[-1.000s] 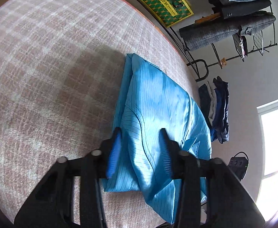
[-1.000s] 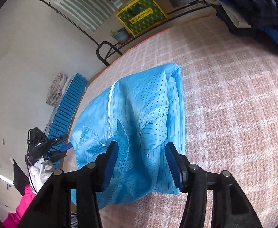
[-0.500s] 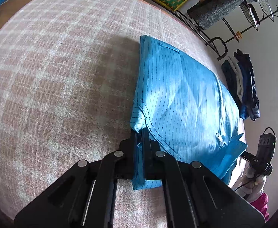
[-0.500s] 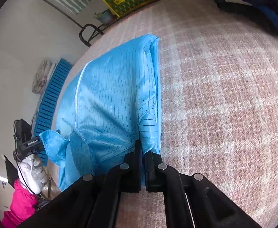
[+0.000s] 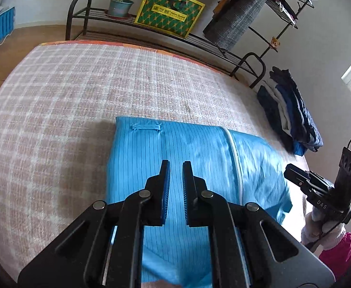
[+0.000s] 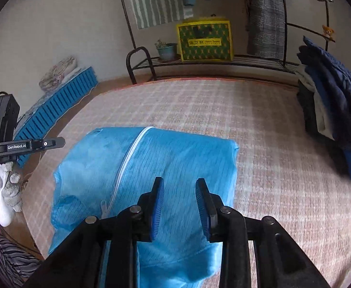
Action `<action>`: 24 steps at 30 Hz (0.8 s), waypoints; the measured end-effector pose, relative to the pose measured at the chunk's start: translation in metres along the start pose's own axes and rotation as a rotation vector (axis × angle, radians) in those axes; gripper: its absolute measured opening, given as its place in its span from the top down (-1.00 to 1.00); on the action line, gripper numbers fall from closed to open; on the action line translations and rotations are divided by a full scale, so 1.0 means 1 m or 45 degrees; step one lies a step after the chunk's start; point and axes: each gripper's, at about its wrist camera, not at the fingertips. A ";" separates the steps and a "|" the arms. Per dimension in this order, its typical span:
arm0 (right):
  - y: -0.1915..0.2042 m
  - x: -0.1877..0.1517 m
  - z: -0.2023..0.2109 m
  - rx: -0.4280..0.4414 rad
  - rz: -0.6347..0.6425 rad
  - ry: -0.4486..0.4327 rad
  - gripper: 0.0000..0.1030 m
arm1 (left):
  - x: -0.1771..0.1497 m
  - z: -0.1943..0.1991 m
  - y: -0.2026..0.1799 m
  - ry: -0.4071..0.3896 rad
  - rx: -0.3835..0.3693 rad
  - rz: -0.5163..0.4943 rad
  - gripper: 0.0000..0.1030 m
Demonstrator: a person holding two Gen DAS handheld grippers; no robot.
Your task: Fold large clothes
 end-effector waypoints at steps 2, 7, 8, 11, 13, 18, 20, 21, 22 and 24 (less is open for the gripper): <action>0.002 0.009 -0.011 -0.006 0.010 -0.004 0.43 | 0.010 -0.015 -0.002 0.007 -0.013 0.002 0.87; -0.007 0.026 -0.034 0.018 -0.068 -0.002 0.43 | 0.027 -0.044 -0.001 0.017 0.022 -0.032 0.87; -0.009 0.031 -0.040 0.025 -0.083 0.006 0.43 | 0.028 -0.051 0.000 0.031 0.017 -0.040 0.87; -0.014 0.033 -0.062 0.008 -0.091 0.056 0.43 | 0.026 -0.076 0.008 0.106 0.078 -0.051 0.87; -0.018 0.027 -0.080 -0.071 -0.042 0.130 0.52 | 0.018 -0.094 0.019 0.171 0.141 -0.060 0.87; -0.033 0.014 -0.098 -0.134 0.028 0.201 0.52 | 0.013 -0.095 0.027 0.155 0.109 -0.086 0.89; -0.034 0.014 -0.092 -0.175 0.035 0.220 0.53 | 0.010 -0.085 0.025 0.150 0.155 -0.103 0.89; -0.034 0.014 -0.086 -0.211 0.040 0.224 0.52 | 0.008 -0.077 0.023 0.143 0.161 -0.103 0.89; -0.034 0.013 -0.078 -0.235 0.043 0.219 0.52 | 0.006 -0.067 0.020 0.131 0.149 -0.106 0.89; -0.038 0.011 -0.052 -0.199 0.015 0.172 0.52 | 0.000 -0.046 0.011 0.107 0.135 -0.121 0.89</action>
Point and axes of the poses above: each gripper's, at about its wrist camera, not at the fingertips, and z roughly against the way its jaws point, y to its left, x to its top, and after that the axes turned 5 degrees about -x, right-handed
